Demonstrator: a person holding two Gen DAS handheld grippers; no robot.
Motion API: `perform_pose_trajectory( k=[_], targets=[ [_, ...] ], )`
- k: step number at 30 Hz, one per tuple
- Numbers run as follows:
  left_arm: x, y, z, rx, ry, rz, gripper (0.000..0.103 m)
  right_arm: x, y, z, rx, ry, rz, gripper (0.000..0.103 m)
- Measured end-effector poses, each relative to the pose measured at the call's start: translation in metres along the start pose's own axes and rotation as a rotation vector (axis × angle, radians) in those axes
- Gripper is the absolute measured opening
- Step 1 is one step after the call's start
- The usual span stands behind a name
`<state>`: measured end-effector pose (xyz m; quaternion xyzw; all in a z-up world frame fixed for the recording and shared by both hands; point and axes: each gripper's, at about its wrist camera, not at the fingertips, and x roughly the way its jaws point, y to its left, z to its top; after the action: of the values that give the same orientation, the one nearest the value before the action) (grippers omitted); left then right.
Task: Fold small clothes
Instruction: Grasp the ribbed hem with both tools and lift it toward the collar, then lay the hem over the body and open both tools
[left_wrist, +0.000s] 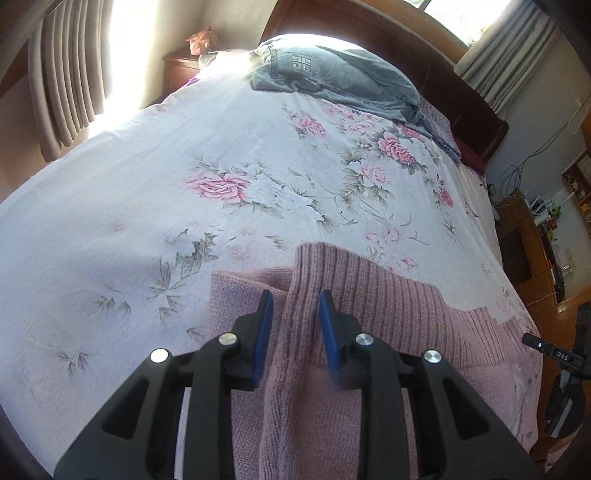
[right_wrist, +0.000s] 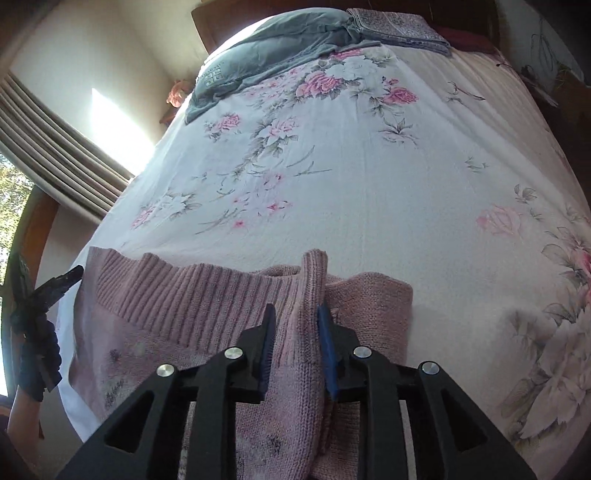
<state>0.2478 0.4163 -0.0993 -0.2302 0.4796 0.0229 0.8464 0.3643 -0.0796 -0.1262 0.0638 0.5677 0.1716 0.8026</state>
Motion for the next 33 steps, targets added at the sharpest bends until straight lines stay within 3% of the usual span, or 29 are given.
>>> perform_pose_trajectory(
  k=[4,8,13,15,16,17,19,22,25,30,33],
  targets=[
    [-0.039,0.003,-0.029,0.053,-0.016,-0.018,0.036,-0.041,0.004,-0.023,-0.013,-0.049,0.093,0.043],
    [-0.068,0.004,-0.073,0.113,0.021,0.016,0.043,-0.075,0.011,-0.068,-0.051,-0.045,0.169,0.052],
    [-0.092,-0.004,-0.116,0.159,0.003,0.036,0.043,-0.079,0.011,-0.130,-0.039,0.038,0.189,0.058],
    [-0.095,-0.013,-0.128,0.198,-0.013,0.057,0.044,-0.067,0.009,-0.147,-0.027,0.083,0.142,0.058],
    [-0.094,-0.018,-0.133,0.215,-0.012,0.060,0.045,-0.063,0.009,-0.152,-0.029,0.085,0.124,0.051],
    [-0.090,-0.023,-0.136,0.227,-0.002,0.059,0.046,-0.064,0.010,-0.155,-0.039,0.073,0.128,0.035],
    [-0.082,-0.028,-0.141,0.231,0.029,0.055,0.046,-0.071,0.011,-0.156,-0.025,0.067,0.211,0.010],
    [-0.072,-0.031,-0.146,0.247,0.049,0.079,0.047,-0.096,0.016,-0.153,-0.044,0.007,0.222,0.009],
    [-0.066,-0.030,-0.148,0.257,0.062,0.096,0.047,-0.107,0.013,-0.154,-0.032,0.005,0.228,0.008],
    [-0.057,-0.021,-0.151,0.232,0.087,0.094,0.051,-0.074,-0.003,-0.173,0.003,0.090,0.152,0.008],
    [-0.056,-0.020,-0.154,0.229,0.078,0.091,0.052,-0.065,-0.006,-0.180,0.013,0.073,0.150,0.008]
  ],
)
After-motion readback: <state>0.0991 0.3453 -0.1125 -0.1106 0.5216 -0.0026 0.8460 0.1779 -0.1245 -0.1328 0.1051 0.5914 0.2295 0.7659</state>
